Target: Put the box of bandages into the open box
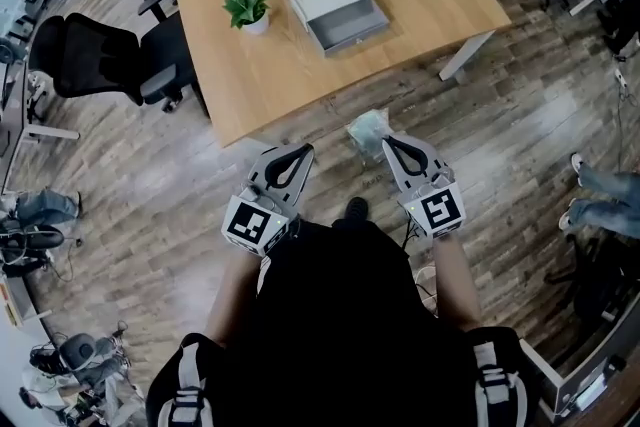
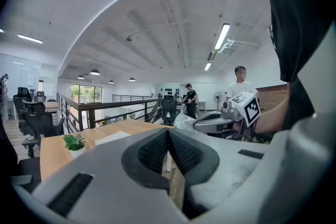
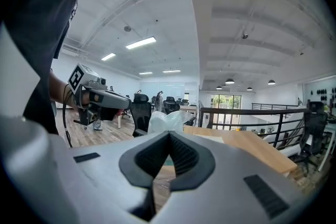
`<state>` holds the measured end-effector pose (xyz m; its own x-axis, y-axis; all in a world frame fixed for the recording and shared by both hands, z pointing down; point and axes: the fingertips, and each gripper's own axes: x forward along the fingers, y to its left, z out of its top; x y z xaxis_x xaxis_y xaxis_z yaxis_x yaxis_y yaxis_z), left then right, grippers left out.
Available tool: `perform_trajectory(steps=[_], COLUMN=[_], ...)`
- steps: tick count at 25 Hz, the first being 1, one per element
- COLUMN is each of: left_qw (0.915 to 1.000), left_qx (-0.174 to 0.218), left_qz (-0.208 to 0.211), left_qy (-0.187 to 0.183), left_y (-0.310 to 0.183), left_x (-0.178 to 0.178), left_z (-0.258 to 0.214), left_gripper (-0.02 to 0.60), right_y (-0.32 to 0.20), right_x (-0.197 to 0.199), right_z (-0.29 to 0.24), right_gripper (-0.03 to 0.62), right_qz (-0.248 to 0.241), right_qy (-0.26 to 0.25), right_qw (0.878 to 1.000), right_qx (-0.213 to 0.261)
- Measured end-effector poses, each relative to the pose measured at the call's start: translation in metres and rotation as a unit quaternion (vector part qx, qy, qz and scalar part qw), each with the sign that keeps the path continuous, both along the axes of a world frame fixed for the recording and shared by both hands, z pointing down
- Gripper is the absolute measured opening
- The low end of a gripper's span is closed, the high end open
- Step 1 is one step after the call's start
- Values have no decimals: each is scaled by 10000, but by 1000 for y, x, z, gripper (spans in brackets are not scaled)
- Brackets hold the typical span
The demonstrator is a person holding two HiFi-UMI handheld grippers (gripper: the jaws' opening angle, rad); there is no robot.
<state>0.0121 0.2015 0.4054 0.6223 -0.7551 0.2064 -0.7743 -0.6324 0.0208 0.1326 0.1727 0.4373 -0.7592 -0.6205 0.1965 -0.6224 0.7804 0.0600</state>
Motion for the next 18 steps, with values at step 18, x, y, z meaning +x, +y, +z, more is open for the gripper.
perform_trajectory(steps=[18], left_qw=[9998], left_qx=[-117], left_qz=[-23], left_qy=[-127], left_y=[-4], left_x=[16], left_z=[9], left_gripper=[21], right_y=[-8], right_x=[19], right_z=[6], right_gripper=[23], right_qz=[-16], right_qy=[23], right_qw=[10000], right_qx=[24])
